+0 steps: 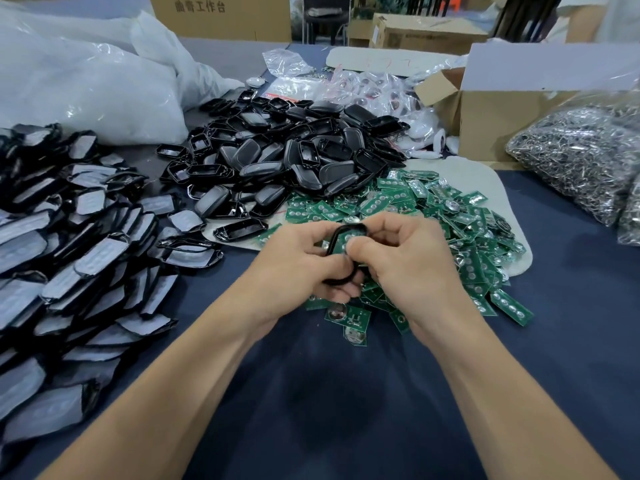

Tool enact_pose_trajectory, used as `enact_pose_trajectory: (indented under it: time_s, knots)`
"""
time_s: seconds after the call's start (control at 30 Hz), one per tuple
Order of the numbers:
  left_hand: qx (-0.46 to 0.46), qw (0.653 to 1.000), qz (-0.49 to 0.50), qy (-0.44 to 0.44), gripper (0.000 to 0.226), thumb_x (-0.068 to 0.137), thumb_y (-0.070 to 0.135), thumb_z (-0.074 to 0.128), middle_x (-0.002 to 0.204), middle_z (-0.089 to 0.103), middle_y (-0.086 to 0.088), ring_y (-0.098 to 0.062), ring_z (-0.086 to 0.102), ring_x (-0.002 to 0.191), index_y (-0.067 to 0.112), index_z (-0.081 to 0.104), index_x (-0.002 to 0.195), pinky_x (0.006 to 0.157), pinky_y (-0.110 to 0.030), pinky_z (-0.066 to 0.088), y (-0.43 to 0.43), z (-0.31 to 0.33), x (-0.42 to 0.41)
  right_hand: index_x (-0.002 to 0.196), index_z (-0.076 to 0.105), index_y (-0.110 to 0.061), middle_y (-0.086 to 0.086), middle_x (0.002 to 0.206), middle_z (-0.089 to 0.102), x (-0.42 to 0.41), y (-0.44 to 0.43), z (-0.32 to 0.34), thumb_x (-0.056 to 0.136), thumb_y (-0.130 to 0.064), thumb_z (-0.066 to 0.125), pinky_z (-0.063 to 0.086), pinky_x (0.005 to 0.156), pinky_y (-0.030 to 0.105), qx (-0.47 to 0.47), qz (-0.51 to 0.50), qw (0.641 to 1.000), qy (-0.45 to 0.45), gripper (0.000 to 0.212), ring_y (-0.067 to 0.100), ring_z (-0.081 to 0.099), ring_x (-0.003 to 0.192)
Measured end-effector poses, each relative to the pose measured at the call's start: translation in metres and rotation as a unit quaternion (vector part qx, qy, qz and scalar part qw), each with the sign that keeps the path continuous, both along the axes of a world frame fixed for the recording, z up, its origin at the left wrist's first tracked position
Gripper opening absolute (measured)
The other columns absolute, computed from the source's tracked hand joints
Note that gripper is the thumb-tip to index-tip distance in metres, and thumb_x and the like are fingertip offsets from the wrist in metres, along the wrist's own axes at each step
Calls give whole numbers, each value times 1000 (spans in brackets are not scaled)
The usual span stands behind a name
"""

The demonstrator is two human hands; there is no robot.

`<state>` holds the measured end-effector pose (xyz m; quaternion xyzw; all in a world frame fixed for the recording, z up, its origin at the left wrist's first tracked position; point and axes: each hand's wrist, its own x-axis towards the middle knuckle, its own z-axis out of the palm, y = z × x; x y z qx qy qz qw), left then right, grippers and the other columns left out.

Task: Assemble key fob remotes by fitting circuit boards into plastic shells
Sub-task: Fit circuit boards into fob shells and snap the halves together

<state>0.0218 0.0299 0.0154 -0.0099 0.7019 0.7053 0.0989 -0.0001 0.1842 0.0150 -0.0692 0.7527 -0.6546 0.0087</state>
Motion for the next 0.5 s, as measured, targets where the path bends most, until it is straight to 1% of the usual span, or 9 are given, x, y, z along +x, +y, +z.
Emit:
enact_pose_trajectory:
  time_s: [0.07, 0.1, 0.13, 0.23, 0.27, 0.33, 0.37, 0.43, 0.5]
  knots:
    - [4, 998, 55, 7, 25, 90, -12, 63, 75, 74, -14, -23, 71, 63, 8, 79, 89, 58, -24, 59, -7, 4, -3, 78, 75, -28, -8, 56, 65, 3, -5, -1, 90, -17, 72, 43, 51, 25, 17, 0, 1000, 5, 16, 7, 53, 47]
    - [14, 993, 117, 12, 26, 89, -11, 65, 74, 75, -14, -24, 71, 61, 9, 80, 82, 56, -23, 58, -12, 6, -5, 82, 74, -31, -9, 58, 66, 5, -9, -2, 90, -24, 71, 45, 54, 28, 41, -6, 999, 18, 11, 7, 55, 50]
    - [32, 983, 182, 18, 26, 90, -10, 65, 73, 75, -14, -23, 72, 60, 9, 80, 78, 55, -22, 58, -20, 8, -8, 82, 73, -30, -10, 60, 67, 8, -15, -4, 90, -28, 70, 46, 55, 26, 76, -8, 996, 39, 8, 6, 57, 52]
    - [107, 940, 323, 33, 15, 92, -7, 62, 68, 73, -12, -20, 70, 54, 2, 69, 82, 51, -19, 55, -55, 18, -19, 81, 74, -25, -14, 69, 68, 19, -48, -4, 87, -13, 67, 43, 62, 12, 189, 39, 973, 130, 15, 3, 59, 65]
    - [122, 925, 358, 33, 14, 93, -7, 60, 68, 73, -11, -19, 68, 52, 3, 66, 83, 49, -18, 53, -68, 21, -21, 84, 75, -24, -12, 77, 71, 21, -60, -4, 87, -9, 65, 44, 68, 14, 216, 64, 962, 154, 18, 5, 60, 72]
    - [113, 902, 415, 29, 16, 93, -5, 58, 78, 74, -9, -14, 66, 48, 5, 66, 83, 45, -15, 48, -89, 24, -23, 92, 76, -16, 2, 91, 73, 20, -87, -6, 84, -5, 65, 48, 79, 29, 275, 120, 933, 200, 18, 20, 63, 88]
    - [102, 894, 436, 29, 15, 92, -4, 58, 84, 74, -8, -12, 64, 47, 5, 67, 84, 44, -14, 46, -97, 25, -22, 95, 74, -13, 6, 92, 71, 18, -101, -7, 82, -5, 66, 47, 78, 34, 311, 142, 913, 222, 18, 27, 61, 92]
    - [100, 880, 462, 38, 14, 91, -4, 57, 89, 74, -8, -11, 62, 46, 1, 69, 89, 45, -14, 45, -107, 25, -20, 97, 71, -14, 3, 85, 62, 12, -127, -11, 81, -7, 66, 41, 74, 34, 361, 167, 878, 265, 18, 29, 56, 97]
    - [113, 874, 472, 42, 15, 90, -3, 56, 92, 76, -9, -12, 62, 47, -2, 70, 95, 46, -16, 45, -112, 27, -17, 101, 68, -17, 0, 89, 60, 6, -146, -13, 85, -14, 66, 33, 74, 33, 398, 173, 851, 295, 16, 28, 54, 101]
